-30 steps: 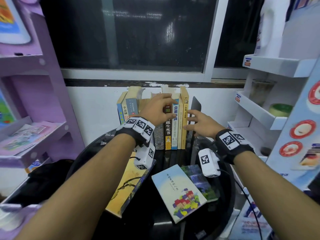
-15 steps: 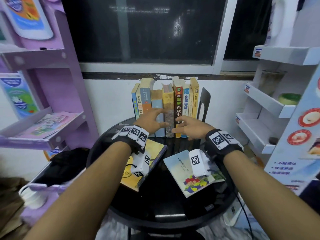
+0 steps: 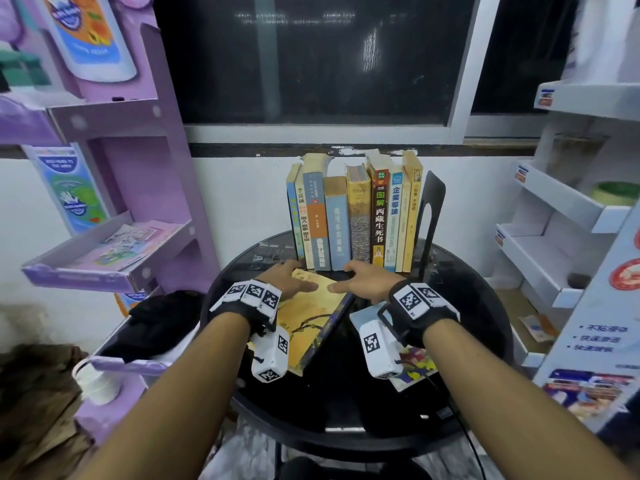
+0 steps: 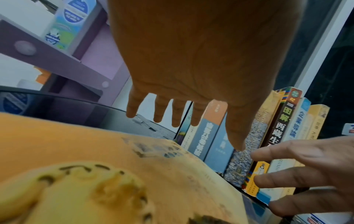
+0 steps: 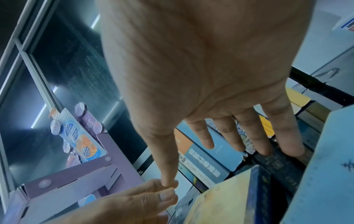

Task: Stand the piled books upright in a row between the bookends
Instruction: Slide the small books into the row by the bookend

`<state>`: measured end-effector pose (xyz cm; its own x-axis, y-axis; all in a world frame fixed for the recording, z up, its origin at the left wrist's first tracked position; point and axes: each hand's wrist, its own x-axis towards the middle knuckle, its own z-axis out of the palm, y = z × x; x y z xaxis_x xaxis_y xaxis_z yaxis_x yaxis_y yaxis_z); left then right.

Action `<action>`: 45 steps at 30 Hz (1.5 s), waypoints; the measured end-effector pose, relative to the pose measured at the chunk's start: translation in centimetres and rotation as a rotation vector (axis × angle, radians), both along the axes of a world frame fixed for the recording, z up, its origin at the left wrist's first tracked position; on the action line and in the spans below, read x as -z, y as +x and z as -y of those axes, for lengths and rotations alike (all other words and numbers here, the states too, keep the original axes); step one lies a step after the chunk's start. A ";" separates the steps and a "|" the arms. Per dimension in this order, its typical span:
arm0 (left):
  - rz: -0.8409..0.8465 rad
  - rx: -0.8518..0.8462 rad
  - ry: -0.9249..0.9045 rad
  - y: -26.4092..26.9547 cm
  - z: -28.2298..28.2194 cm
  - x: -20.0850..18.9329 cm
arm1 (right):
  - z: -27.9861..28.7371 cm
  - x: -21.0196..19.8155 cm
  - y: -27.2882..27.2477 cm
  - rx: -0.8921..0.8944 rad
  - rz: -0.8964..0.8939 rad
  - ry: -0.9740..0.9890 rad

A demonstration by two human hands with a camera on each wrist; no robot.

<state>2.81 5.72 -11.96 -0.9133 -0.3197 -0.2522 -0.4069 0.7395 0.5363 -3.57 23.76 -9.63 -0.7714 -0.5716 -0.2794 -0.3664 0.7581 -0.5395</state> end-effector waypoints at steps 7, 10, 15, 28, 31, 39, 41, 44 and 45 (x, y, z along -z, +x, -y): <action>0.210 -0.045 -0.084 0.0 0.6 1.3 | 0.1 1.3 -0.3 0.005 0.021 0.059; 0.244 -0.019 -0.206 0.0 0.3 1.5 | 0.0 1.3 -0.5 -0.021 -0.022 0.166; 0.240 -0.011 -0.237 0.0 0.2 1.6 | -0.3 1.3 -0.5 -0.075 -0.101 0.300; 0.221 0.012 -0.251 0.3 -0.4 1.3 | -1.0 2.1 -1.2 -0.102 -0.138 0.170; 0.212 0.027 -0.250 0.0 -0.4 1.2 | -1.6 1.5 -1.6 -0.125 -0.119 0.099; 0.126 0.106 -0.109 -0.9 -1.4 -0.3 | -2.2 -1.6 -2.2 -0.198 -0.165 -0.024; 0.092 0.146 -0.001 -1.1 -2.0 -0.7 | -2.3 -2.1 -2.5 -0.186 -0.165 -0.071; 0.093 0.205 0.189 -1.5 -2.8 -1.2 | -2.4 -2.6 -2.8 -0.164 -0.178 -0.141; 0.091 0.225 0.229 -1.7 -3.1 -1.2 | -2.4 -2.8 -2.9 -0.158 -0.183 -0.166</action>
<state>1.12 8.79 -10.72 -0.9251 -0.0384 -0.3777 -0.3009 0.6808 0.6678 -6.46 26.17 -6.83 -0.6980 -0.7152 -0.0371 -0.5755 0.5910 -0.5653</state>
